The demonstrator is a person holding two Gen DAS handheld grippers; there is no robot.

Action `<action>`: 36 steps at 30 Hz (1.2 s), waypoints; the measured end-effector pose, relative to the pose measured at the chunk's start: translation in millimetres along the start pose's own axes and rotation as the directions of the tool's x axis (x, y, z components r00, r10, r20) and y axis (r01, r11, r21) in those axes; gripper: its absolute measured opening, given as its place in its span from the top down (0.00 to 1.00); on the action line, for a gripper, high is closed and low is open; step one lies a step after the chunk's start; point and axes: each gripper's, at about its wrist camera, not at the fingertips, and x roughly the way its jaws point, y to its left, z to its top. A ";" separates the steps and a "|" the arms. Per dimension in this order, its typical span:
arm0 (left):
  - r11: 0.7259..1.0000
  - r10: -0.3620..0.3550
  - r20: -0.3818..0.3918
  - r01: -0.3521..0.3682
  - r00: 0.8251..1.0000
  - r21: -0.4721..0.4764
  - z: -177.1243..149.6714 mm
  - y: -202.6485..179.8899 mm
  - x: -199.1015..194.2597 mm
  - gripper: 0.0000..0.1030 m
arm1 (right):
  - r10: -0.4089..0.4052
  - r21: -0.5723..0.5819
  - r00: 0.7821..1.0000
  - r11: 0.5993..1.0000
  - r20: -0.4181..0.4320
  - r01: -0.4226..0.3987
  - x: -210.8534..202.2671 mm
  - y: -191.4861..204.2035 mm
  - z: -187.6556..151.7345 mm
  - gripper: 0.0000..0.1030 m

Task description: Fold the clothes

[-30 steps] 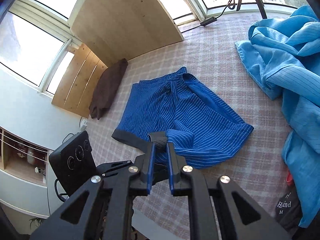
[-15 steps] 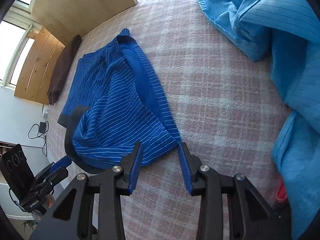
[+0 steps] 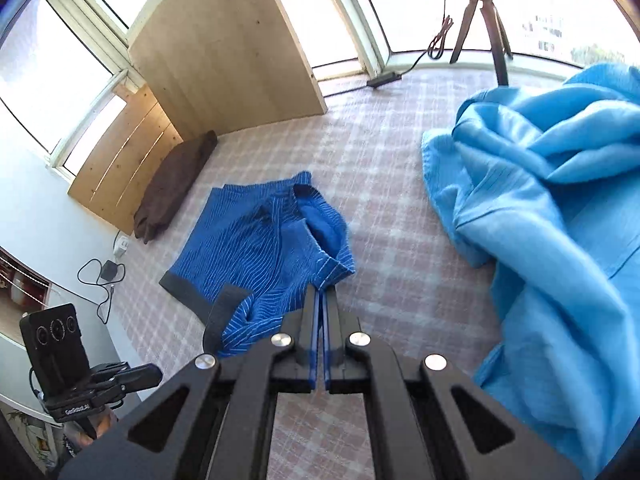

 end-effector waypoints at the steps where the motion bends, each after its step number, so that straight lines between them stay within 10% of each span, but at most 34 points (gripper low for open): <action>1: 1.000 0.009 -0.017 -0.008 1.000 0.028 -1.6 -7.3 8.6 1.00 | -0.027 -0.019 0.999 0.999 0.031 0.027 -9.0 -0.9 7.2 0.99; 7: 0.989 0.107 -0.085 -0.097 0.991 0.111 -9.5 -17.8 38.2 1.00 | -0.353 -0.145 0.934 0.922 0.059 0.358 27.5 -20.2 32.7 0.99; 17: 0.934 0.355 -0.081 -0.351 0.931 0.062 0.5 56.7 -12.7 1.00 | -0.016 -0.222 0.999 0.975 -0.046 0.005 4.3 -21.9 -13.3 0.84; 26: 0.942 0.295 -0.154 -0.260 0.943 0.210 4.7 17.0 56.3 1.00 | 0.060 -0.355 0.958 0.921 -0.279 -0.161 68.4 5.1 -45.8 0.78; 29: 0.923 0.318 -0.168 -0.265 0.933 0.278 10.2 8.8 78.4 1.00 | 0.104 -0.346 0.943 0.913 -0.316 -0.216 75.8 4.7 -46.4 0.78; 31: 0.907 0.339 -0.179 -0.270 0.923 0.324 13.7 6.6 92.8 0.98 | 0.147 -0.339 0.928 0.902 -0.341 -0.267 75.4 8.0 -46.8 0.99; 36: 0.844 0.378 -0.192 -0.252 0.906 0.473 16.7 -3.5 119.1 0.92 | 0.189 -0.335 0.934 0.896 -0.304 -0.290 60.8 18.9 -32.5 0.98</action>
